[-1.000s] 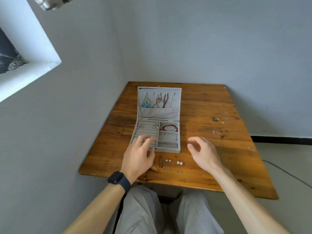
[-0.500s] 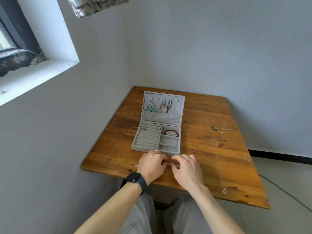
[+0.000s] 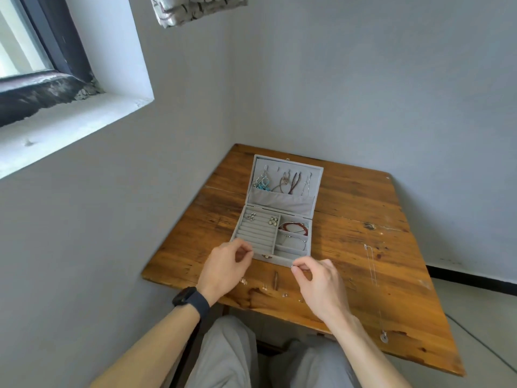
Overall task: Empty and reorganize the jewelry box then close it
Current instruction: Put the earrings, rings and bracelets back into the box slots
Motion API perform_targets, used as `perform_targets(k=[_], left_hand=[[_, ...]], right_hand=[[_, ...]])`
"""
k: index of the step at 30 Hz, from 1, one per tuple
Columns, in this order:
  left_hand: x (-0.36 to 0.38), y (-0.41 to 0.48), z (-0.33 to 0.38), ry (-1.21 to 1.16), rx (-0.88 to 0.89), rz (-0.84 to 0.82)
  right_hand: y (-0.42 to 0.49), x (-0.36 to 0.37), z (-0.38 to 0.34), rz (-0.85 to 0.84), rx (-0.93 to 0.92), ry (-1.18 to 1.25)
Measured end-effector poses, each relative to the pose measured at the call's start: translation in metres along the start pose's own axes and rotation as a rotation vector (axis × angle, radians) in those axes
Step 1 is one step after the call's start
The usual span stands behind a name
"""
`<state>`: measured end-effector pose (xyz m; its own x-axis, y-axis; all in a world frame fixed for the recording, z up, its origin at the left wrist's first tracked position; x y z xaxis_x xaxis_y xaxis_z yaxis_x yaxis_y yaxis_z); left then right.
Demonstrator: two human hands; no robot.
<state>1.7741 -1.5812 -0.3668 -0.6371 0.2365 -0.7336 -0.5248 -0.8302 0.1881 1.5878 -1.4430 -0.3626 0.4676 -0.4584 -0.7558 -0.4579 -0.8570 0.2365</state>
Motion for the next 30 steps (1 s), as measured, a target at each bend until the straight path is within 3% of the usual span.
perform_targets(k=[9, 23, 30], left_hand=[[-0.037, 0.011, -0.084, -0.056, -0.264, 0.214], [-0.026, 0.005, -0.097, 0.038, -0.213, 0.288], [-0.026, 0.003, -0.098, 0.037, -0.204, 0.299]], right_hand=[[0.064, 0.002, -0.022, -0.02, -0.048, -0.014], [0.139, 0.065, -0.034, -0.328, -0.005, -0.402], [0.141, 0.064, -0.038, -0.271, 0.023, -0.387]])
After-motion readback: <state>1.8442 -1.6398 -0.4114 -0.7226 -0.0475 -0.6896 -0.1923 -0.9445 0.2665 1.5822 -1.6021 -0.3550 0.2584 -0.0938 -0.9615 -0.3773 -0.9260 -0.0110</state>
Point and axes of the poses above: each hand's wrist, its own y-axis towards the middle knuckle, its own x-axis out of the palm, z = x × y, the point moved 9 cm from there along y, towards the middle knuckle, and after that the axes turned 3 degrees about y, right-handed, at the moved point
